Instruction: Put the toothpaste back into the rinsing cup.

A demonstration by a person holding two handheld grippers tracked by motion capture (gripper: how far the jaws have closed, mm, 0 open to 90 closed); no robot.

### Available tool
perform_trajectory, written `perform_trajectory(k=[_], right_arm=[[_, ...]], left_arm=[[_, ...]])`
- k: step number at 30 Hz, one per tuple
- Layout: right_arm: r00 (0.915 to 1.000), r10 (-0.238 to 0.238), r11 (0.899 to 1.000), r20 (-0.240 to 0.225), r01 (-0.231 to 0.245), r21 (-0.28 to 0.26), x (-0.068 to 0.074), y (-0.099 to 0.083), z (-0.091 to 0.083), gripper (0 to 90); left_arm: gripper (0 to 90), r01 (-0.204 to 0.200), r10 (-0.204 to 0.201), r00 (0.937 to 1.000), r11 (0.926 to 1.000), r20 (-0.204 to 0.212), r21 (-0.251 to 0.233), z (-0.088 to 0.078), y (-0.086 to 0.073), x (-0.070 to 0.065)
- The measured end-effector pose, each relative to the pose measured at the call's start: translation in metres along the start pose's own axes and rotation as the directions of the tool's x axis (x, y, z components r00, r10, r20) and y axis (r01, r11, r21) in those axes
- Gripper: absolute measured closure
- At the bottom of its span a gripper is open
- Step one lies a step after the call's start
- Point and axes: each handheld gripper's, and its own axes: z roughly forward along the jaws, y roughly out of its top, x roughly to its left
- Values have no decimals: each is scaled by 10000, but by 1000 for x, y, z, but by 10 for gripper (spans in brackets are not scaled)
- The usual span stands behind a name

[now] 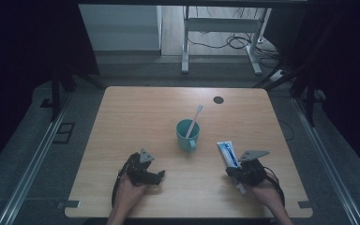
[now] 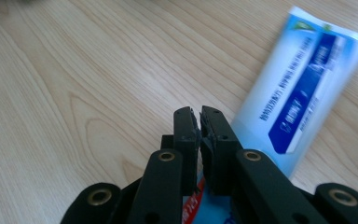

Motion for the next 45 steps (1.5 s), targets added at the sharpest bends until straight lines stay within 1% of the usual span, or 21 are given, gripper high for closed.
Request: perform_trajectory(k=[5, 12, 16, 20, 22, 23, 28, 33, 35, 36, 38, 40, 43, 45], right_arm=[[9997, 122, 9999, 190, -123, 15, -8, -6, -8, 834], [9979, 489, 9987, 431, -494, 105, -22, -15, -21, 831], [9971, 568, 9982, 508, -578, 183, -25, -17, -24, 811], [9979, 425, 9986, 494, -439, 278, -22, -14, -26, 763], [9981, 438, 9987, 427, -450, 260, -22, -11, -29, 742], [9983, 400, 9987, 434, -413, 297, -22, -9, -32, 715], [9961, 461, 9968, 750, -508, 624, -26, 0, -42, 609], [9949, 591, 9919, 814, -678, 1078, -34, 5, -48, 520], [9940, 637, 9892, 892, -747, 1263, -37, 7, -48, 500], [9944, 643, 9880, 839, -753, 1352, -38, 8, -48, 491], [9952, 642, 9833, 735, -757, 1652, -41, 11, -46, 463], [9954, 560, 9788, 777, -701, 1925, -41, 14, -43, 444], [9956, 495, 9693, 798, -671, 2364, -42, 18, -38, 425], [9954, 453, 9607, 845, -666, 2696, -42, 21, -34, 419]], left_arm=[[65, -1, 1, 10000, 10000, -1, 2, 0, 0, 0], [65, -1, 1, 10000, 10000, 0, 0, 0, 0, 0], [65, 0, 0, 10000, 10000, -1, 0, 0, 0, 0], [65, 2, -2, 10000, 10000, -1, -2, 0, 0, 0], [65, 0, 0, 10000, 10000, 0, -2, 0, 0, 0], [65, 1, -1, 10000, 10000, 1, -2, 0, 0, 0], [65, -12, 12, 10000, 10000, 5, 9, 0, 0, 0], [65, -29, 29, 10000, 10000, 5, 27, 0, 0, 0], [65, -30, 30, 10000, 10000, 3, 30, 0, 0, 0], [65, -29, 29, 10000, 10000, 3, 31, 0, 0, 0], [65, -14, 14, 10000, 10000, 6, 20, 0, 0, 0], [65, -9, 9, 10000, 10000, 7, 28, 0, 0, 0], [65, 22, -22, 10000, 10000, 9, 24, 0, 0, 0], [65, 19, -20, 10000, 10000, 10, 22, 0, 0, 0]])
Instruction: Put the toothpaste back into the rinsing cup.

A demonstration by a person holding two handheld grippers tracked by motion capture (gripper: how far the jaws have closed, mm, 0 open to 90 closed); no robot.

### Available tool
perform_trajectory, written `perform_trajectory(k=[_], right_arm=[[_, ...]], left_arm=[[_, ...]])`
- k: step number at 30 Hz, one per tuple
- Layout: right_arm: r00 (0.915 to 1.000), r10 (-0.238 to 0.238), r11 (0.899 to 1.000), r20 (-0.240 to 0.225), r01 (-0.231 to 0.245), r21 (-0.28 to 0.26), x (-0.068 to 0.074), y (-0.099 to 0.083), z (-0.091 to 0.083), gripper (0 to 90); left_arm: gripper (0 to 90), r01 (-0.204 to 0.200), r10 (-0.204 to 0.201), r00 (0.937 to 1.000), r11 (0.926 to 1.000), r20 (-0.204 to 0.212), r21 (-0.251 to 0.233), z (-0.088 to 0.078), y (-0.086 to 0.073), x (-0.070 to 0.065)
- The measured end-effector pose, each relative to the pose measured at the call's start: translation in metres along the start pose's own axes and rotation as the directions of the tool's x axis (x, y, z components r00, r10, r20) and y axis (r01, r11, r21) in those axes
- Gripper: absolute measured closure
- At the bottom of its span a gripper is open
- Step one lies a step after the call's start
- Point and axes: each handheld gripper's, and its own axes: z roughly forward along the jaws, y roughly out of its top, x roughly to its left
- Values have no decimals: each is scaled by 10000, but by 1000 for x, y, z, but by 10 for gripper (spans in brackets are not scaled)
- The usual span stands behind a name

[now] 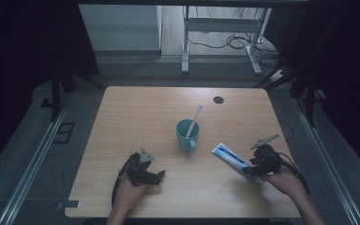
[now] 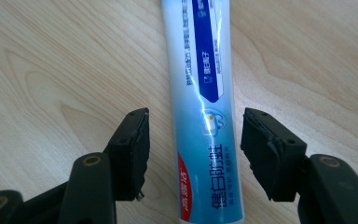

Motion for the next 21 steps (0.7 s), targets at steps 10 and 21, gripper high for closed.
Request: perform_trajectory(k=[10, 21], right_arm=[[9990, -361, 9861, 262, 314, 1630, 0, 17, 16, 428], [9950, -946, 9483, 310, 806, 3068, 3, 36, 33, 453]], left_arm=[[65, 10, -10, 10000, 10000, 1, 2, 0, 0, 0], [65, 12, -12, 10000, 10000, 0, 1, 0, 0, 0]])
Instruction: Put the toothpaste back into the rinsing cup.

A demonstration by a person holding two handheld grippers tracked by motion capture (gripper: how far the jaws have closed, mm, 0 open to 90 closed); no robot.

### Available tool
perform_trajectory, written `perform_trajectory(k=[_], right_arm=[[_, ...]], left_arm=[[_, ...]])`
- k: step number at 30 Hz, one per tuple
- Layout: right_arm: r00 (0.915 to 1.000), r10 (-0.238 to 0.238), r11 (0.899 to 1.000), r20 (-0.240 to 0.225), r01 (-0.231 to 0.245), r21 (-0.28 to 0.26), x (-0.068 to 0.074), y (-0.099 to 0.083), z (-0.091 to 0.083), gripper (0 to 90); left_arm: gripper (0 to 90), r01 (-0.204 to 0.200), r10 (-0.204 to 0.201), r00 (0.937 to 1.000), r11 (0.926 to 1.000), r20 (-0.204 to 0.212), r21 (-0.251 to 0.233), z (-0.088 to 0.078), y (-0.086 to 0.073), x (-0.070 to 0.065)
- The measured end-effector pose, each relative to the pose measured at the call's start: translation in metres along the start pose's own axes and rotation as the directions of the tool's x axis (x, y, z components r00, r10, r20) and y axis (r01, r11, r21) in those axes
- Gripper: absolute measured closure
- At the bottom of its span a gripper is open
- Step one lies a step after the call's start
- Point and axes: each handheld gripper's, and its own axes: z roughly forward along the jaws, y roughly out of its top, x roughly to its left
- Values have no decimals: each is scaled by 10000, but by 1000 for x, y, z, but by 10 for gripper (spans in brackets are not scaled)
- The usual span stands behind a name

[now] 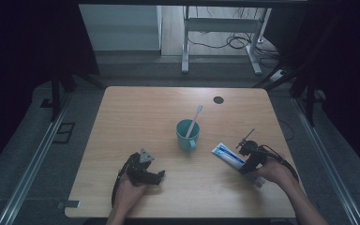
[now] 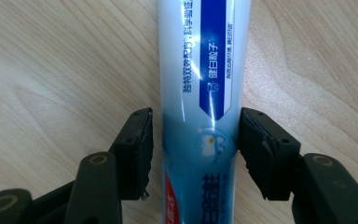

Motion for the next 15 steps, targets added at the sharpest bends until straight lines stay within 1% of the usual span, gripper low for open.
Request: perform_trajectory(k=[3, 7, 12, 15], right_arm=[[10000, -77, 9995, 42, 75, 304, 0, 4, 4, 459], [9998, -142, 9984, 156, 134, 546, 0, 10, 8, 485], [9999, -86, 9964, 110, 76, 842, 0, 14, 8, 512], [9999, 40, 9959, 144, -53, 905, 0, 15, 7, 553]], left_arm=[[65, 0, 0, 10000, 10000, 2, 1, 0, 0, 0], [65, 1, -1, 10000, 10000, 2, 0, 0, 0, 0], [65, -2, 2, 10000, 10000, 1, 0, 0, 0, 0], [65, -8, 8, 10000, 10000, 2, 7, 0, 0, 0]])
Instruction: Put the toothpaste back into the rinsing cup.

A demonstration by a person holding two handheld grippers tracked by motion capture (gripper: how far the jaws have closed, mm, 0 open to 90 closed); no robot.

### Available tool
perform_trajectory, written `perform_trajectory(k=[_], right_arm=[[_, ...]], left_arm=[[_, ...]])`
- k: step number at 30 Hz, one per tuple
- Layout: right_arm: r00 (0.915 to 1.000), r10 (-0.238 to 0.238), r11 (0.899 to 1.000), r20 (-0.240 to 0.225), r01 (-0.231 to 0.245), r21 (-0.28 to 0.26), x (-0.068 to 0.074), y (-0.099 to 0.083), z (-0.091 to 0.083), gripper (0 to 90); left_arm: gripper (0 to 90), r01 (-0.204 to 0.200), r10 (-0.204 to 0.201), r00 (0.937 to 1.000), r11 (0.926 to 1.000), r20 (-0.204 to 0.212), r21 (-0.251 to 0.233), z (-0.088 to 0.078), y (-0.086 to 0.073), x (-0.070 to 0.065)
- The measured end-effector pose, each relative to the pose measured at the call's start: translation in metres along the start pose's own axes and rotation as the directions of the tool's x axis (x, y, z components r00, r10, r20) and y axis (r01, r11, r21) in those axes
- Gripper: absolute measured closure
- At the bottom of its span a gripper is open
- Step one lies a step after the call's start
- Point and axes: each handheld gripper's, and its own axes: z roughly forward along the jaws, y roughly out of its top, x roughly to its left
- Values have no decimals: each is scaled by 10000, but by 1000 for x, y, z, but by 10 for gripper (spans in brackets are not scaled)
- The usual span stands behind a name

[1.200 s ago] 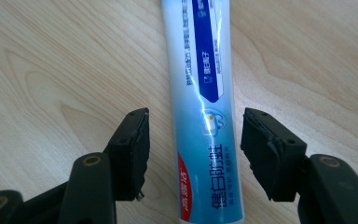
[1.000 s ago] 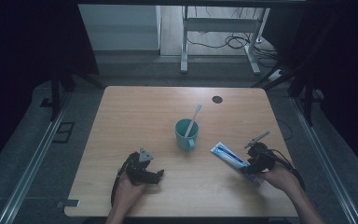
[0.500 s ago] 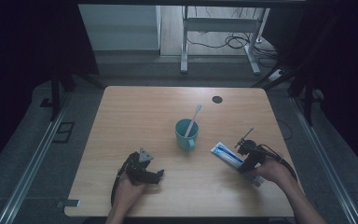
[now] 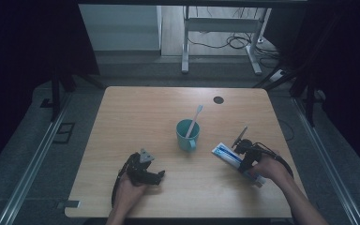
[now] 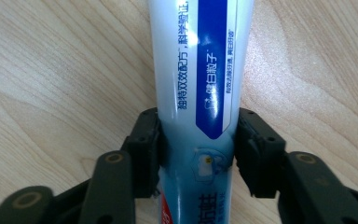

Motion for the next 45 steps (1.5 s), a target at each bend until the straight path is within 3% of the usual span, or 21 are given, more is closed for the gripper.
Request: perform_trajectory(k=[4, 9, 20, 26, 38, 45], right_arm=[[10000, 22, 10000, -26, -22, -38, -1, 0, -4, 650], [10000, 45, 9997, -88, -47, -232, -2, -3, -6, 688], [9992, 297, 9949, -263, -321, -955, -6, -14, -9, 714], [9996, 109, 9901, -271, -145, -1396, -6, -19, -15, 714], [9997, 47, 9697, -236, -103, -2441, -2, -23, -34, 717], [9996, -13, 9449, -294, -84, -3274, 1, -23, -45, 718]], left_arm=[[65, -20, 20, 10000, 10000, 0, 18, 0, 0, 0], [65, -18, 18, 10000, 10000, -1, 16, 0, 0, 0], [65, 3, -3, 10000, 10000, -1, -4, 0, 0, 0], [65, 2, -2, 10000, 10000, -3, -2, 0, 0, 0], [65, 9, -9, 10000, 10000, -4, -8, 0, 0, 0], [65, 8, -8, 10000, 10000, -3, -8, 0, 0, 0]])
